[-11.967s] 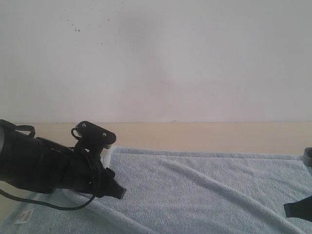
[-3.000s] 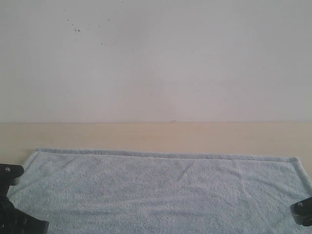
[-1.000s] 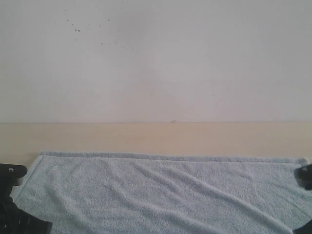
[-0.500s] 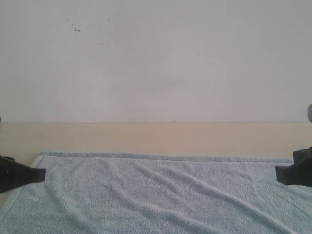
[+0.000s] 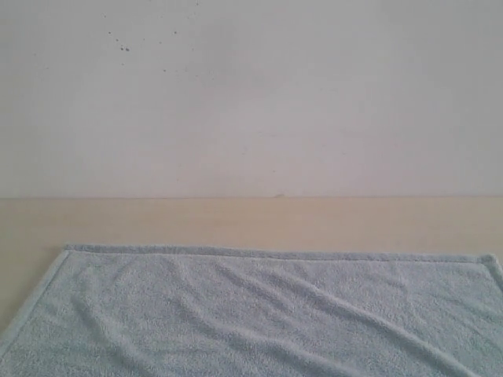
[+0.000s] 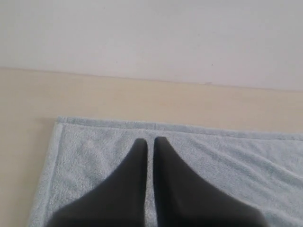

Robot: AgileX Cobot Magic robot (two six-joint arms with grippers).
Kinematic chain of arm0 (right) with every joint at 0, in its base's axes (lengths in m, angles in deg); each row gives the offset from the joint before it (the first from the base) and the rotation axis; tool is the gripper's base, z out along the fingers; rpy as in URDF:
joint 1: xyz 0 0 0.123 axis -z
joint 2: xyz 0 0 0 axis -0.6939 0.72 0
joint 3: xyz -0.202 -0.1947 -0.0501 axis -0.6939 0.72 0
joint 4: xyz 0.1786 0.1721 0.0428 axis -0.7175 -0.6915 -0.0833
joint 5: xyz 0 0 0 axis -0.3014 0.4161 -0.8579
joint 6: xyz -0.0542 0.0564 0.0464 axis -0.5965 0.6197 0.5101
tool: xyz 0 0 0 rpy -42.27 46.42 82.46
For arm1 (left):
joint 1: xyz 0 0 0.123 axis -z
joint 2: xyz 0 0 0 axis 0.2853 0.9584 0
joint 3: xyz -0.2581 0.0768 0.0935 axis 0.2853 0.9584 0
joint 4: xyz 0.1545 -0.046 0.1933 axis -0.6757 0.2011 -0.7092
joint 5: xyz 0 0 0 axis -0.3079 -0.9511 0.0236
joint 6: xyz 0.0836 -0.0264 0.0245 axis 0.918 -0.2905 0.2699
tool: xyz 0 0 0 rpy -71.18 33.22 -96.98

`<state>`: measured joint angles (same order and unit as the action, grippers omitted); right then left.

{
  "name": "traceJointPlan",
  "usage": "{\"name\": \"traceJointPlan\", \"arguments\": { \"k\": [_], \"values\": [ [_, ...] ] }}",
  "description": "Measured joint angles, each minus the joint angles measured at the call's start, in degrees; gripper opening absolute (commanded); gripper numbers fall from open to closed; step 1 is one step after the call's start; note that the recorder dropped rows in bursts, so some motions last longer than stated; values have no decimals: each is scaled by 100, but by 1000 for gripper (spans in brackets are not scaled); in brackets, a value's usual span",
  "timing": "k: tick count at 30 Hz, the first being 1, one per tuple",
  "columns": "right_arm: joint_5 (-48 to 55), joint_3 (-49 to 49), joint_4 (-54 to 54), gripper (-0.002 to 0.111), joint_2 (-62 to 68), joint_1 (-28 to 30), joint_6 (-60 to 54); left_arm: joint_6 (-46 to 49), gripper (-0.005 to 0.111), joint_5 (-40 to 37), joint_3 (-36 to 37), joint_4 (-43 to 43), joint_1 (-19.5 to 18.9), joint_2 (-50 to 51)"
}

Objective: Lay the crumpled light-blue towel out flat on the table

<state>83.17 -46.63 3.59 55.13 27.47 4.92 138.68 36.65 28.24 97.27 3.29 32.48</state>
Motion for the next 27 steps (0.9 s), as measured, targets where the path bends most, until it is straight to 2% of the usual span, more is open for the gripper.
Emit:
{"name": "traceJointPlan", "arguments": {
  "k": [6,14,18,27],
  "values": [
    [-113,0,-23,0,-821,0,205,0,4,-102,638,0,0,-1211],
    [-228,0,-37,0,-1617,0,610,-182,4,-112,1361,0,0,-2287],
    [-403,151,-37,0,-1920,0,761,-204,4,-124,1408,0,0,-2538],
    [-912,1294,-37,0,-2476,0,1082,-217,4,-124,1421,0,0,-2565]
  ]
}}
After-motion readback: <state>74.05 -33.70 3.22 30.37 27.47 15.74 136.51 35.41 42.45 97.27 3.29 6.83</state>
